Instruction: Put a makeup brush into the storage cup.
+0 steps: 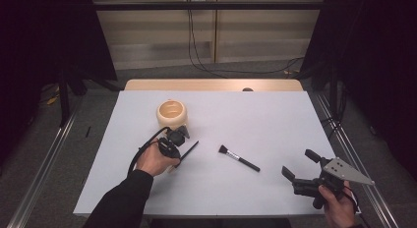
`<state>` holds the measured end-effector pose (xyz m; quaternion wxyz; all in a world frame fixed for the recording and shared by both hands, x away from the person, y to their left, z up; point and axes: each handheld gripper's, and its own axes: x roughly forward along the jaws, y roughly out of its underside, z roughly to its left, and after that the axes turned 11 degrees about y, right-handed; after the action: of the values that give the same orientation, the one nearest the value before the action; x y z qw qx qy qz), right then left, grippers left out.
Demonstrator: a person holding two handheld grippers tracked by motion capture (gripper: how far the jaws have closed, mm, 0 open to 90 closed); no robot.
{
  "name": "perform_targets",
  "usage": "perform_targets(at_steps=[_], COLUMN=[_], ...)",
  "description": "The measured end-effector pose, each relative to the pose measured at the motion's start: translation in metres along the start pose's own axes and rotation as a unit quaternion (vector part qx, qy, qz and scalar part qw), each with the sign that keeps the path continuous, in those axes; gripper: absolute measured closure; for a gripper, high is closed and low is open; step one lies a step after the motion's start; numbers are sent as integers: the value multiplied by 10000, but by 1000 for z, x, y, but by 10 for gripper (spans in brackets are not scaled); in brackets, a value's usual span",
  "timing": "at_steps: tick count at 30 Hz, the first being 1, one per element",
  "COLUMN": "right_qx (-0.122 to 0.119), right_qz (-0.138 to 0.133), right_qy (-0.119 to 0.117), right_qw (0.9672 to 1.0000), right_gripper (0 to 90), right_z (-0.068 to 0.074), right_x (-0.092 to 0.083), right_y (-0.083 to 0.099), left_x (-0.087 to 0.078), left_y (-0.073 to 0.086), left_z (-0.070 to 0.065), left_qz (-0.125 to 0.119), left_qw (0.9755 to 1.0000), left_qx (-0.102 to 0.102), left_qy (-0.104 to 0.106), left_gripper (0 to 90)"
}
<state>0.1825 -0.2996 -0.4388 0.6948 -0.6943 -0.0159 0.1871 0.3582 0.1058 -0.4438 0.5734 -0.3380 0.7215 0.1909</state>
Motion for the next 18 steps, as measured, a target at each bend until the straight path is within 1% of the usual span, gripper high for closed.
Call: perform_targets(at_steps=[1, 3, 4, 6, 9, 11, 14, 16, 17, 18], right_qx=[0, -34, -34, -37, -29, -25, -21, -20, -15, 28], right_qz=[0, 5, 5, 14, 10, 10, 8, 10, 8, 1], right_qy=[0, -30, -30, -28, -17, -8, 3, -1, 1, 26], right_qw=[10000, 10000, 10000, 10000, 10000, 10000, 10000, 10000, 10000, 10000], right_gripper=[0, 0, 0, 0, 0, 0, 0, 0, 0, 0], right_z=[0, 0, 0, 1, 0, 0, 0, 0, 0, 0], right_x=[0, 0, 0, 0, 0, 0, 0, 0, 0, 0], right_y=[0, 0, 0, 0, 0, 0, 0, 0, 0, 0], left_x=[0, -1, -2, -1, -3, -4, -5, -6, -7, -7], left_y=[1, 2, 3, 4, 5, 6, 7, 8, 9, 10], left_z=[0, 1, 1, 2, 5, 7, 9, 10, 11, 11], left_qz=[-42, -87, -74, -174, -210, -236, -253, -331, -307, -343], left_qw=[10000, 10000, 10000, 9998, 9996, 9993, 9992, 9989, 9989, 9987], left_qx=[-53, -36, -8, -68, -68, -97, -135, -164, -155, -173], left_qy=[40, 29, 65, 97, 186, 284, 291, 293, 326, 341], left_gripper=[846, 847, 847, 847, 848, 848, 848, 847, 848, 848])
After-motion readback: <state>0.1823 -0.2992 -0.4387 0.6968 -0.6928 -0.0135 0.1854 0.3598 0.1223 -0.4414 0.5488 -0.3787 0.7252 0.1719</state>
